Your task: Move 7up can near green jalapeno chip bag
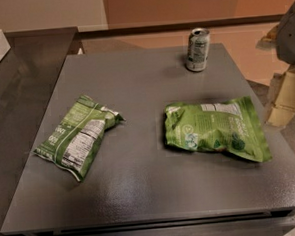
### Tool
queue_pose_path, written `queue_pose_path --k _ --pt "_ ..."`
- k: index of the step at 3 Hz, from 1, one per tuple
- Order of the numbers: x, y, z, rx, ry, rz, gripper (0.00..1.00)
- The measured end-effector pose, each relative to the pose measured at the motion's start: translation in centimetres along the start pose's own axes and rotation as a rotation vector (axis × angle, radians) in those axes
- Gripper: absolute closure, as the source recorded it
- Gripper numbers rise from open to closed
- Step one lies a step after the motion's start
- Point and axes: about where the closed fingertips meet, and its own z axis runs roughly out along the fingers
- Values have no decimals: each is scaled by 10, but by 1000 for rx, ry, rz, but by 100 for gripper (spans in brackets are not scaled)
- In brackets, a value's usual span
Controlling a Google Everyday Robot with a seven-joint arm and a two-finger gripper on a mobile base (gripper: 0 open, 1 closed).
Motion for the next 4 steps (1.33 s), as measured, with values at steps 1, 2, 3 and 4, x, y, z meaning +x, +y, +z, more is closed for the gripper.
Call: queue_pose_path --k 1,2,3,4 --pt "-2 -2 -1 -1 1 -6 0" --pt "-3 -22 10 12 -21 20 0" --pt "0 -57 23 32 -73 91 0" --pt "3 -93 33 55 -138 182 0"
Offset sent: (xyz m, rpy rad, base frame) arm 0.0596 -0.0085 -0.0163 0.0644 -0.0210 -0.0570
